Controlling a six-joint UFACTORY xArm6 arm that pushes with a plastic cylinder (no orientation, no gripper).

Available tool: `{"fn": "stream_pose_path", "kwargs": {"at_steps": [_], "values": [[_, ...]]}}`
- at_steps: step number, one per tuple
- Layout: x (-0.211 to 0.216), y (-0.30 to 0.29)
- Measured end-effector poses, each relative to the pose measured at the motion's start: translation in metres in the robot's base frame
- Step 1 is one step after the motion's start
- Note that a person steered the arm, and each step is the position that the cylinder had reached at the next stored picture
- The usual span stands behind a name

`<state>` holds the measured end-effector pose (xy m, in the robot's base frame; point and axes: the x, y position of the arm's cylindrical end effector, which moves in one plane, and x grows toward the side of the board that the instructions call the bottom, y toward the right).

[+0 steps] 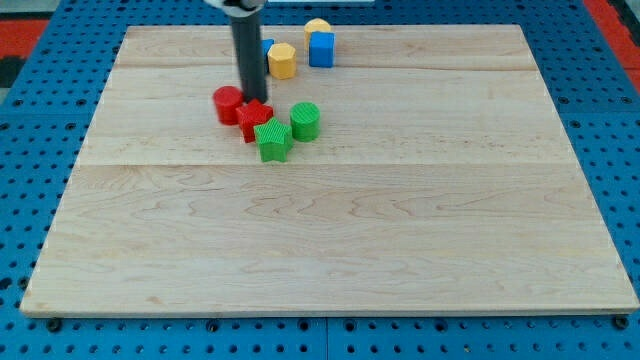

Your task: Nudge the group of blocks down a bit

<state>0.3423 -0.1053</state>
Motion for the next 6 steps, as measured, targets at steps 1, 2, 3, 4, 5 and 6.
{"fn": "stream_pose_path", "kwargs": {"at_steps": [1, 2, 3, 4, 5, 6], "values": [[0.0, -0.067], [0.0, -0.073], [0.0, 0.015], [-0.006, 0.091], [0.026, 0.053], [0.05, 0.022]]}}
